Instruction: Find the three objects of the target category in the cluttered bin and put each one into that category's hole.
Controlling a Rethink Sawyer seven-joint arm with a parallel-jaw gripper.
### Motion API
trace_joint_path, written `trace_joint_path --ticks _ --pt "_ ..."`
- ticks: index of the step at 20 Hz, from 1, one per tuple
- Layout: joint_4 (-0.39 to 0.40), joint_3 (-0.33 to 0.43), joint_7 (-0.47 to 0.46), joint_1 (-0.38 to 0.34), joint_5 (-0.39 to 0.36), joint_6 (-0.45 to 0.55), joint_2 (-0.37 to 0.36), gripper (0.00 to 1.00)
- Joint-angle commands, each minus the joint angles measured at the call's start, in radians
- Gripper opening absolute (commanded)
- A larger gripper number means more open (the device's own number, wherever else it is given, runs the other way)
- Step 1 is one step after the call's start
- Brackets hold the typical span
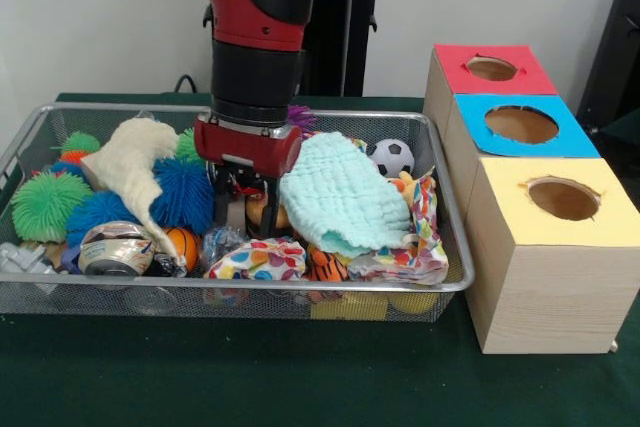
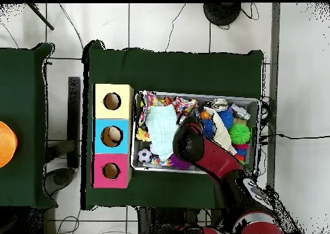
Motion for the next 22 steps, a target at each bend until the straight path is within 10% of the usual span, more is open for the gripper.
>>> trace_joint_path --ticks 1,22 --pt "-0.026 -0.036 0.249 0.066 0.105 0.025 0.023 1.00" --pt "0.003 -0.027 0.244 0.035 0.070 -0.081 0.008 1.00"
